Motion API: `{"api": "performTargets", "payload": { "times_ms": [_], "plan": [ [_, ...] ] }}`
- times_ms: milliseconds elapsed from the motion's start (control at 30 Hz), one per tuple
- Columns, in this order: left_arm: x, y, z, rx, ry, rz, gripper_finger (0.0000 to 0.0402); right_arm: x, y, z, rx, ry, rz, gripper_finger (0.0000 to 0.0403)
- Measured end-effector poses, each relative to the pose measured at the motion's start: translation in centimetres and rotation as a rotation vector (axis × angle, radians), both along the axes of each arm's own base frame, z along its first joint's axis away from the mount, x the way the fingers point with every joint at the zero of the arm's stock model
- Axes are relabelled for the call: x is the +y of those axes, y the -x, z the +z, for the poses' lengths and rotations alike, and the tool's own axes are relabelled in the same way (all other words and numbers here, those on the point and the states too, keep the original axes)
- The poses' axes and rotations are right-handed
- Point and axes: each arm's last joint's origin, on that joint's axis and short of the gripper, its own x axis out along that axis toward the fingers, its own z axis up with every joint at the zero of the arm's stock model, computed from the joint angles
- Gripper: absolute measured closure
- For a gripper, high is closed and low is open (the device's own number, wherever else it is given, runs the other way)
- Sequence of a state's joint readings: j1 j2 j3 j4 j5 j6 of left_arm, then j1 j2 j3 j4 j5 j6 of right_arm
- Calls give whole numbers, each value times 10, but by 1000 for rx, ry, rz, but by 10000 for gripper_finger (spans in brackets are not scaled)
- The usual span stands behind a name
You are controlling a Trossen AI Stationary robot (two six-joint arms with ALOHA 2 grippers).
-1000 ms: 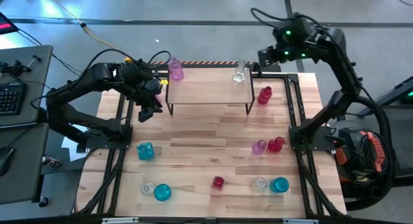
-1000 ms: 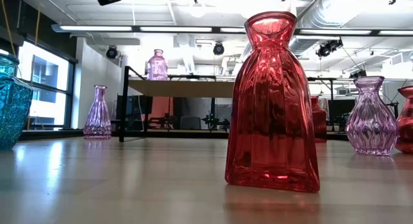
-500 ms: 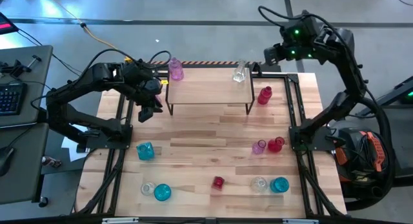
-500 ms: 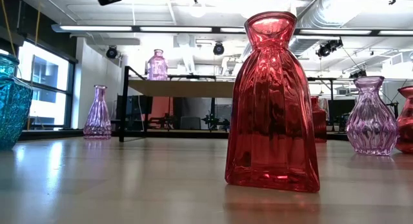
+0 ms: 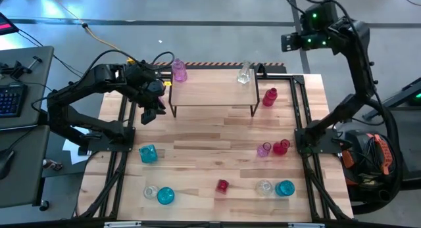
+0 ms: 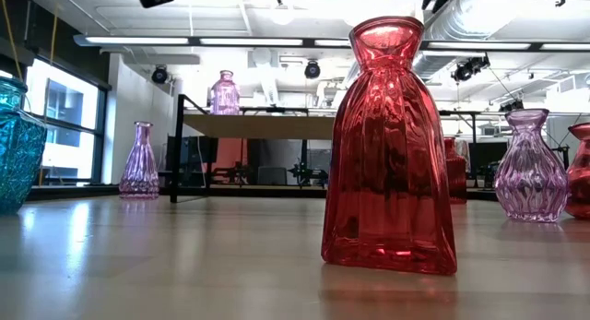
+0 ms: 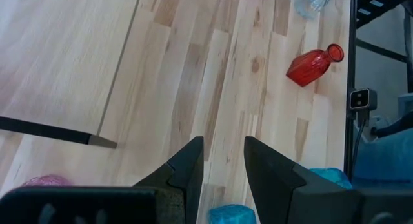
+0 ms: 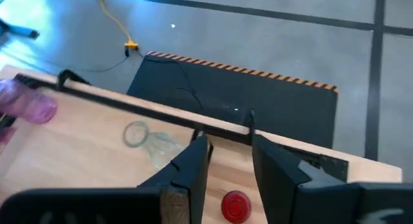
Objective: Sort vases onto shelf
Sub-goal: Put the top right red vase on the shelf
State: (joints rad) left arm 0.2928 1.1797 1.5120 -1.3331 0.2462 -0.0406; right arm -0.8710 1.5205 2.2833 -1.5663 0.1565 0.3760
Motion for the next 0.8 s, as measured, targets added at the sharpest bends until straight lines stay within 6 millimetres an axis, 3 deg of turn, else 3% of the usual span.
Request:
{"api": "performTargets", "payload": {
  "times_ms": [133, 400, 567, 800],
  "plan": [
    [0, 0, 0, 0, 0, 0, 298, -3, 6, -30, 77, -113, -33, 300],
    [0, 0, 0, 0, -3, -4, 298, 17, 24, -104, 168, -353, -134, 300],
    [0, -1, 1, -13, -9, -8, 298, 23, 25, -143, 88, -435, -136, 300],
    [1, -3, 2, -36, -16, -9, 298, 16, 17, -193, -2, -477, -153, 300]
  ]
}}
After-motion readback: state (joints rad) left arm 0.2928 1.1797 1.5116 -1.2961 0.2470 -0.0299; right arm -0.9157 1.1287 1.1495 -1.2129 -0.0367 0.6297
